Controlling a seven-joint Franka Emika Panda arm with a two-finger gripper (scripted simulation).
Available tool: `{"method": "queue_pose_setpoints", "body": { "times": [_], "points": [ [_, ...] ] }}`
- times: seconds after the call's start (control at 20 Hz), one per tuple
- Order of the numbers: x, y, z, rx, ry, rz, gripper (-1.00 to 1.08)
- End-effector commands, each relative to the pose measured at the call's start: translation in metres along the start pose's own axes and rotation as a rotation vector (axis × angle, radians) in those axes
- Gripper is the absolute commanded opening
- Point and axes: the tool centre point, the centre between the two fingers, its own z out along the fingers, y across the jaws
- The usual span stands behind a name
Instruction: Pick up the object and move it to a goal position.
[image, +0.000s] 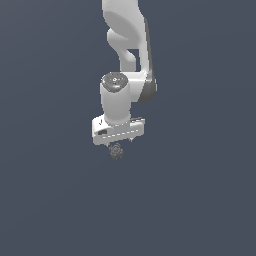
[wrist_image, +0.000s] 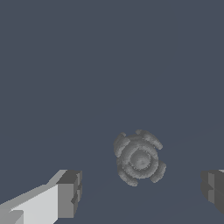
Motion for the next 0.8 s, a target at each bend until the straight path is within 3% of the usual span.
{"method": "queue_pose_setpoints", "body": {
  "times": [0.0,0.75],
  "points": [
    [-0.004,0.005,0.012,0.004,-0.006,-0.048,1.00],
    [-0.015,0.018,0.044,0.017,-0.022,-0.173,1.00]
  ]
}}
